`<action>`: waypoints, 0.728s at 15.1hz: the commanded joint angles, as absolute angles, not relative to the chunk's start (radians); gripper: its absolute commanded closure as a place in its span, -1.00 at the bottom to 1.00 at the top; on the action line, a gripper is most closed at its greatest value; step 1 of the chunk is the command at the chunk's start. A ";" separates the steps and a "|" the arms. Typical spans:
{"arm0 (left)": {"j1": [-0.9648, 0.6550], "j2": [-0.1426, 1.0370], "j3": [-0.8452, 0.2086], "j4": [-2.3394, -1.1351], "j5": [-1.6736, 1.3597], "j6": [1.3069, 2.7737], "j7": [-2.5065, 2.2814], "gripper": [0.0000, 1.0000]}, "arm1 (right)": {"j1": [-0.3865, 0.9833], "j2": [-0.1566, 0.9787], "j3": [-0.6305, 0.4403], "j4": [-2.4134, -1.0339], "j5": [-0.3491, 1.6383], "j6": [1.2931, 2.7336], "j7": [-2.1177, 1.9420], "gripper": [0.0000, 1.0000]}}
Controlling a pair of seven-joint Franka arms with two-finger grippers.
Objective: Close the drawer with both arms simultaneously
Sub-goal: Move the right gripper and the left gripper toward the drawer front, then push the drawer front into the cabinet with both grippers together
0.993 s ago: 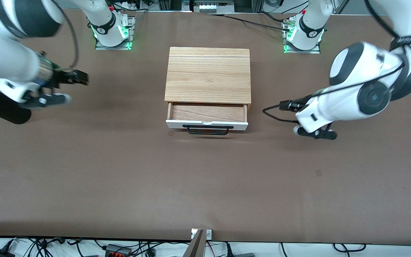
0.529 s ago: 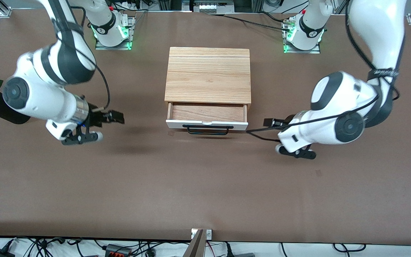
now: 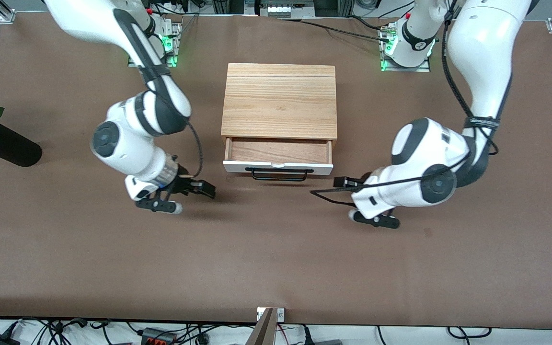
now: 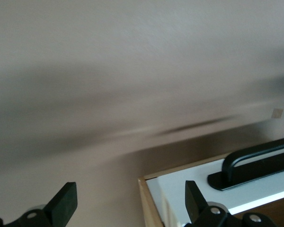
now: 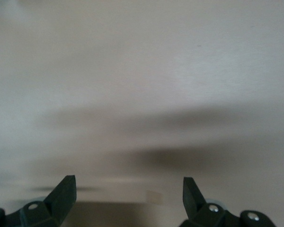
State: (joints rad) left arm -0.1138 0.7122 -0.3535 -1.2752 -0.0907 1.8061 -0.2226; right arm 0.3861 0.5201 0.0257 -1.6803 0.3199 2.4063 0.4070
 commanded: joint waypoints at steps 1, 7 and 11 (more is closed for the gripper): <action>-0.133 0.747 -0.345 -1.246 -0.068 1.802 -0.222 -1.00 | 0.437 0.551 0.018 -1.664 0.334 2.509 0.495 -1.00; -0.140 0.742 -0.348 -1.265 -0.069 1.773 -0.219 -1.00 | 0.482 0.552 0.017 -1.720 0.328 2.517 0.521 -1.00; -0.141 0.742 -0.354 -1.275 -0.071 1.740 -0.224 -1.00 | 0.497 0.552 0.014 -1.717 0.327 2.427 0.523 -1.00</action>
State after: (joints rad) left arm -0.1364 0.7412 -0.3523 -1.2794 -0.0871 1.7608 -0.2222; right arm 0.4837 0.5667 0.0251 -1.7082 0.3199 2.4688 0.5137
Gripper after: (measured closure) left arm 0.000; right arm 0.000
